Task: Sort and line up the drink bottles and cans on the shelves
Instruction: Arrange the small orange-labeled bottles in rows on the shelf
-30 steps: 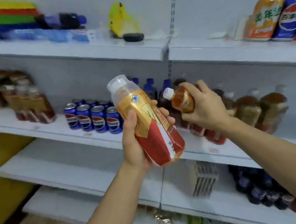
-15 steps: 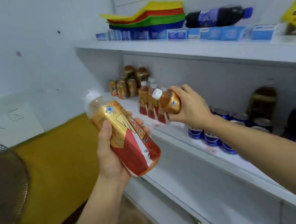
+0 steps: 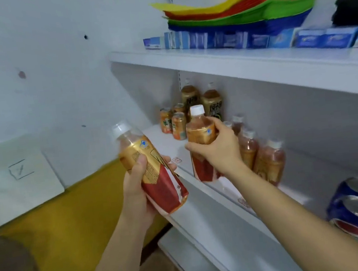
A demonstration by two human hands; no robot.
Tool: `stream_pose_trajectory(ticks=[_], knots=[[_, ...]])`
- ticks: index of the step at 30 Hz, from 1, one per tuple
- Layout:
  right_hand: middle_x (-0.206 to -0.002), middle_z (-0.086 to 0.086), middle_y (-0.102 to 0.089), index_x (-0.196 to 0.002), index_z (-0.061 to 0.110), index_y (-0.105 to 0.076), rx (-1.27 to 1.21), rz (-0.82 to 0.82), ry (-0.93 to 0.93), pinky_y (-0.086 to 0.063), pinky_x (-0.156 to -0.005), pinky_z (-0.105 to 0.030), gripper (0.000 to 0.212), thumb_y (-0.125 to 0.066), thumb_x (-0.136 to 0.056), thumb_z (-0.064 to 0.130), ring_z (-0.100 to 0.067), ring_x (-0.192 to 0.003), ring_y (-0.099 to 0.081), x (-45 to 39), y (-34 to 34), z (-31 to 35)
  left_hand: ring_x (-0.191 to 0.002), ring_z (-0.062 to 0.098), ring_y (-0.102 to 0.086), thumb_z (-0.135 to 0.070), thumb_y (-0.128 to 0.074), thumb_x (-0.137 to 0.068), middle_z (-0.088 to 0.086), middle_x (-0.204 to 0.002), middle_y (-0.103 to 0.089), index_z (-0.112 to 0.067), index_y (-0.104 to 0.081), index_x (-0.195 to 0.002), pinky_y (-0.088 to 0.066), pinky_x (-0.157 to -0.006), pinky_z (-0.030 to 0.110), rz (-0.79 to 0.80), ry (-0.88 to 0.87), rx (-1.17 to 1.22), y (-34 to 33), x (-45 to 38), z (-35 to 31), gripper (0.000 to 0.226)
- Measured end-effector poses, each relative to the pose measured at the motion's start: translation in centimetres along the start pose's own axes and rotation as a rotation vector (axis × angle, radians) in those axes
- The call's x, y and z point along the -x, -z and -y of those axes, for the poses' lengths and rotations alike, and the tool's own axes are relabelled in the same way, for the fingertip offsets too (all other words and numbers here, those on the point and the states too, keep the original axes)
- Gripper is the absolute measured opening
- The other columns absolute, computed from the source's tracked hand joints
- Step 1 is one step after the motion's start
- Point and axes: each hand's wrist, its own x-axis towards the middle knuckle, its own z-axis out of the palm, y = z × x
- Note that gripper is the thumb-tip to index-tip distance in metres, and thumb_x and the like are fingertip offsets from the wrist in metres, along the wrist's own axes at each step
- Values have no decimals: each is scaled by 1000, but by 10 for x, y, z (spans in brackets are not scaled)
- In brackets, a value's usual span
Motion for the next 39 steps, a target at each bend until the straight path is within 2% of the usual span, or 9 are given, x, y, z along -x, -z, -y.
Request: stream_pose_trajectory(ticks=[4,8,12,15,22,27,32,35,39], knots=[[-101,13,-73,-120,30,-64,-43,-64,-61,-59,-87,-32,80,-93,-50,57,-2,-92,-69,-54,-27,6,-96,30,-71,-61,-89,-59,17,-109,-69,-5,-53,-134,-60,-77,47,-23,64,18,28,-65,16,100],[-84,19,-63,-84,32,-57,-46,-88,-164,-50,-78,-16,41,-94,-67,36,7,-79,-59,-102,-32,16,-98,28,-72,-48,-79,-80,14,-111,-72,-13,-57,-132,-60,-84,50,-80,66,-76,46,-137,36,66],[-103,6,-74,-107,25,-65,-215,-341,-283,-57,-92,-32,64,-99,-53,31,-13,-100,-71,-141,-37,18,-111,22,-69,-54,-71,-78,-2,-119,-73,-32,-56,-129,-55,-94,44,-15,80,-253,44,-204,56,58],[-97,-5,-77,-91,20,-68,-288,-492,-361,-62,-86,-46,43,-94,-57,13,-23,-90,-75,-156,-30,23,-109,8,-64,-51,-66,-86,-11,-121,-66,-36,-45,-138,-50,-89,30,100,58,-354,30,-239,78,58],[-116,-29,-67,-119,-1,-64,-338,-738,-434,-60,-88,-57,52,-63,-72,21,-34,-94,-68,-155,19,17,-112,18,-62,-23,-76,-92,-5,-125,-58,-24,-27,-148,-51,-90,30,398,89,-578,2,-279,140,75],[-108,-10,-70,-120,17,-62,-335,-903,-399,-62,-82,-46,24,-60,-96,19,-24,-93,-69,-130,26,33,-103,14,-62,-20,-83,-85,-8,-117,-56,-22,-31,-148,-44,-77,16,425,77,-572,-19,-283,159,81],[-98,-5,-72,-99,23,-63,-329,-917,-387,-60,-90,-46,12,-68,-92,16,-27,-95,-72,-120,14,43,-102,-12,-62,-19,-85,-83,-8,-126,-52,-21,-25,-152,-46,-79,6,461,45,-552,-19,-281,144,91],[-105,-11,-74,-116,17,-64,-481,-895,-412,-61,-84,-44,32,-76,-87,26,-29,-93,-73,-111,-4,44,-136,17,-48,-36,-67,-91,0,-145,-45,-17,-32,-149,-44,-112,36,391,-337,-484,0,-264,120,71],[-92,-13,-70,-97,12,-64,-918,-763,-366,-56,-89,-46,21,-73,-84,25,-31,-86,-69,-95,-29,45,-118,16,-64,-54,-52,-93,-10,-121,-67,-24,-58,-129,-56,-95,32,796,-162,-213,0,-242,53,47]])
